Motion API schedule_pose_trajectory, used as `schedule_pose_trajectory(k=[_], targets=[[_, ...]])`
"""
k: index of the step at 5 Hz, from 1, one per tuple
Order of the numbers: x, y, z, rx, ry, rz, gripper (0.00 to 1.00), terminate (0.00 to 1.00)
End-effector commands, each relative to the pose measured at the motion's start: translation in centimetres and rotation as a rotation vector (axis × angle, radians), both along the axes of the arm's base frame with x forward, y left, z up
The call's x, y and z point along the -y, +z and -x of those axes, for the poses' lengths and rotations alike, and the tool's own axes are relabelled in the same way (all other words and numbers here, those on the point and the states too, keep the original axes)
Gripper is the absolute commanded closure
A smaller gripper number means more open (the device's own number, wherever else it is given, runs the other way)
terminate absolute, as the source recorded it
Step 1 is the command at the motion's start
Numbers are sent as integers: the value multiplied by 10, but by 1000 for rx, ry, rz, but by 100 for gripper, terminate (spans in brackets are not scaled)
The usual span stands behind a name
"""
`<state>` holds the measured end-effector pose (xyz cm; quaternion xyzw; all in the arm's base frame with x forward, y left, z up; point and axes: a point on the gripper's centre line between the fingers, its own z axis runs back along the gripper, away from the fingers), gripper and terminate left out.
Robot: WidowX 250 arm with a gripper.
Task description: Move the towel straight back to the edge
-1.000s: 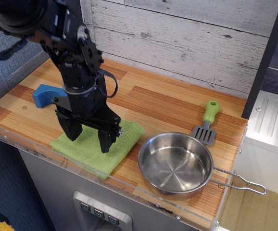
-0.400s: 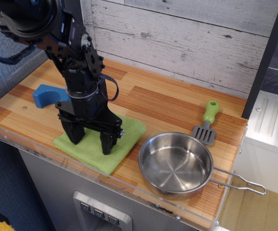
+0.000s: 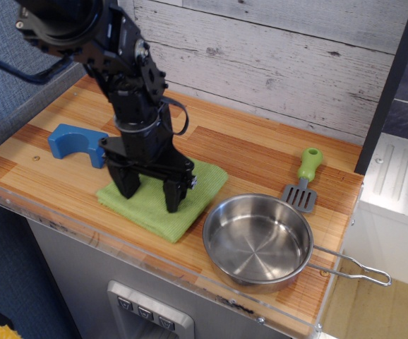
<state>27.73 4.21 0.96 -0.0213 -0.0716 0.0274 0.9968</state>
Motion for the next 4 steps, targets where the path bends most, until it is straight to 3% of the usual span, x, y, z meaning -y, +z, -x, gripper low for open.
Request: schedule_pose_trajectory(k=[1, 3, 4], targets=[[14, 9, -56, 81, -54, 53, 0, 0], [35, 8, -107, 119, -95, 112, 0, 0], [42, 8, -113, 109, -117, 104, 0, 0]])
